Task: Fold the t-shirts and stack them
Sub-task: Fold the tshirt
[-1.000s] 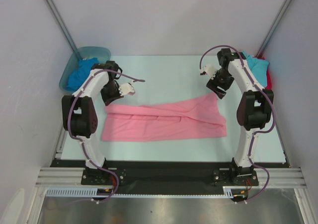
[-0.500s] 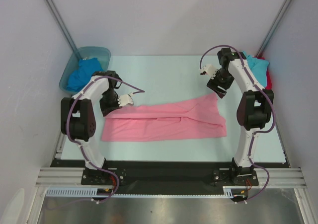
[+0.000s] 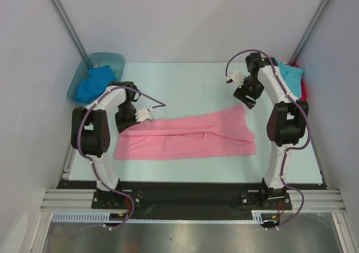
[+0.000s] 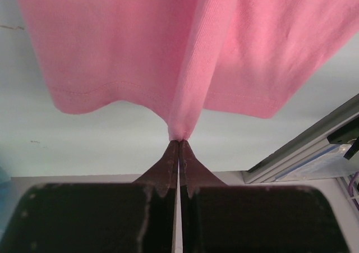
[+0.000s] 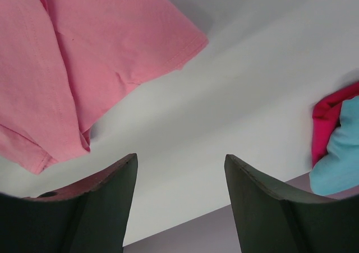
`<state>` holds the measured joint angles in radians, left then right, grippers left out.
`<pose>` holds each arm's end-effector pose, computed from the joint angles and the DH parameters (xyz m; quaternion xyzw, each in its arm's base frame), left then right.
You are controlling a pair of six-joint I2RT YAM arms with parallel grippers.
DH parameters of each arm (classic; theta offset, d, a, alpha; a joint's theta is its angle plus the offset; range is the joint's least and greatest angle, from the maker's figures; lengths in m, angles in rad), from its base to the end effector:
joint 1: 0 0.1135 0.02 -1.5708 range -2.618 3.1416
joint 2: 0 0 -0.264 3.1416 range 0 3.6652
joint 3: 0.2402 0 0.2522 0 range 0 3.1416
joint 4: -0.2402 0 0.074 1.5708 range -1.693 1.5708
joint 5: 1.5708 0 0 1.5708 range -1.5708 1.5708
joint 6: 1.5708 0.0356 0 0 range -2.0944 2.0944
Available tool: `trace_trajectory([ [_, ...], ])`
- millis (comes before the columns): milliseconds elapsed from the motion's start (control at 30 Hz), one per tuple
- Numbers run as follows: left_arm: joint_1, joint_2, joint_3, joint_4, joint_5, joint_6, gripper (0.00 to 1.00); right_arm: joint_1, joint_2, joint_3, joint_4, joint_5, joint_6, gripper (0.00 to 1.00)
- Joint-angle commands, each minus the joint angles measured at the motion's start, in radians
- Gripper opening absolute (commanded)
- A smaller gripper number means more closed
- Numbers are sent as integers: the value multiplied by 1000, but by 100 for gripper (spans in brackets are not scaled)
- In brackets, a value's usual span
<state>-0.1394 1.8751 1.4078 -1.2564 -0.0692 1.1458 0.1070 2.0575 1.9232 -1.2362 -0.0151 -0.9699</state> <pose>0.3253 -0.0432 0.2004 -0.5993 -0.7961 0.0066 0.0835 0.4136 0.0450 0.2661 -0.5109 0.8538 -0.0350 0.0940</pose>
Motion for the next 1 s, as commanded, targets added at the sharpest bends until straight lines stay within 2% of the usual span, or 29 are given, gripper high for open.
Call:
trace_trajectory([
  [0, -5, -17, 8, -37, 37, 43, 0, -4, 10, 51, -5, 12, -12, 69],
  [133, -11, -63, 2, -63, 86, 92, 0, -3, 16, 54, -5, 15, -15, 69],
  [400, -14, -74, -29, -66, 48, 97, 0, 0, 27, 56, -87, -20, -26, 70],
  [533, -14, -51, -15, -66, 55, 66, 0, 6, 24, -19, -131, -89, -7, 76],
  [767, -14, -63, -21, -66, 54, 61, 0, 25, -11, -174, -45, -125, 46, 76],
  [967, -16, -76, -69, -66, 19, 106, 0, 22, -25, -175, -6, -109, 57, 76],
])
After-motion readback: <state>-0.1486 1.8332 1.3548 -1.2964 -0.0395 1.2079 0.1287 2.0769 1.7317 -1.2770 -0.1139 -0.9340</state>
